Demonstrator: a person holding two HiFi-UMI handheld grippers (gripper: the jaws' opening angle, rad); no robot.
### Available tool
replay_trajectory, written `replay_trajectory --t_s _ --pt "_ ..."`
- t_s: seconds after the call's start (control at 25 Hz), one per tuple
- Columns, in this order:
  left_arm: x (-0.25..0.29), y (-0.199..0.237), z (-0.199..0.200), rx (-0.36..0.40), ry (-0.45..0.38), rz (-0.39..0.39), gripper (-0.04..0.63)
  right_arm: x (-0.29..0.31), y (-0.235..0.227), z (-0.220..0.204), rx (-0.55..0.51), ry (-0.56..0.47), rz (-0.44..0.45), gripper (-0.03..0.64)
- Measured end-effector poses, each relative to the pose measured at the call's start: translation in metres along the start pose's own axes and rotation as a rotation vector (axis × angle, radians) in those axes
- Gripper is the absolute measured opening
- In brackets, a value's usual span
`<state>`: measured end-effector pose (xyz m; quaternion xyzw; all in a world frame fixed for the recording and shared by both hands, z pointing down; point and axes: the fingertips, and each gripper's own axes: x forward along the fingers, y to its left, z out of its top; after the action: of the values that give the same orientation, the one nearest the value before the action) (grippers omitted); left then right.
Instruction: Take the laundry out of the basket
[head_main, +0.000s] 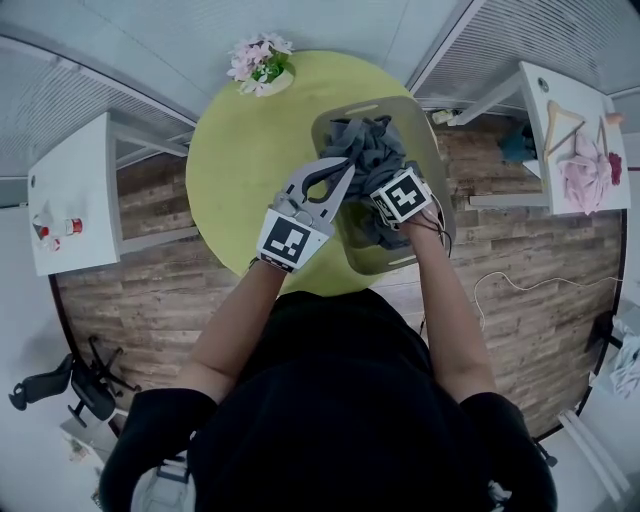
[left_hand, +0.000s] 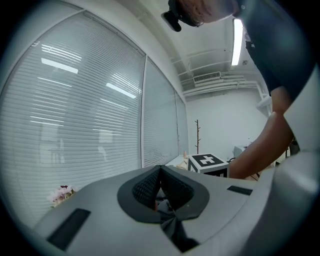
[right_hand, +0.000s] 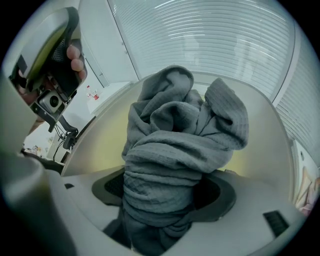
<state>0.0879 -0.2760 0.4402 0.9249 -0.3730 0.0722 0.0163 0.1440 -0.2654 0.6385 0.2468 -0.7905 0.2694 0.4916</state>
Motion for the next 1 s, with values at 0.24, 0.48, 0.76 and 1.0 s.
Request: replay_trajectory --t_s 0.24,0.48,0.76,1.0 --pt "-0.003 -0.004 0.013 0.005 -0.020 0.022 0.006 -0.017 0.011 -0.001 -0.052 0.016 0.024 0.380" --pt "-0.010 -0.008 0.028 0.033 -0.023 0.052 0.006 -0.038 0.020 0.003 -0.100 0.018 0.036 0.380" --pt "-0.022 -0.013 0.041 0.050 -0.034 0.092 0.006 -0.065 0.031 0.009 -0.158 0.019 0.053 0.380" --pt "-0.034 -0.026 0.055 0.067 -0.052 0.144 0.006 -0.094 0.042 0.016 -0.221 -0.007 0.044 0.380"
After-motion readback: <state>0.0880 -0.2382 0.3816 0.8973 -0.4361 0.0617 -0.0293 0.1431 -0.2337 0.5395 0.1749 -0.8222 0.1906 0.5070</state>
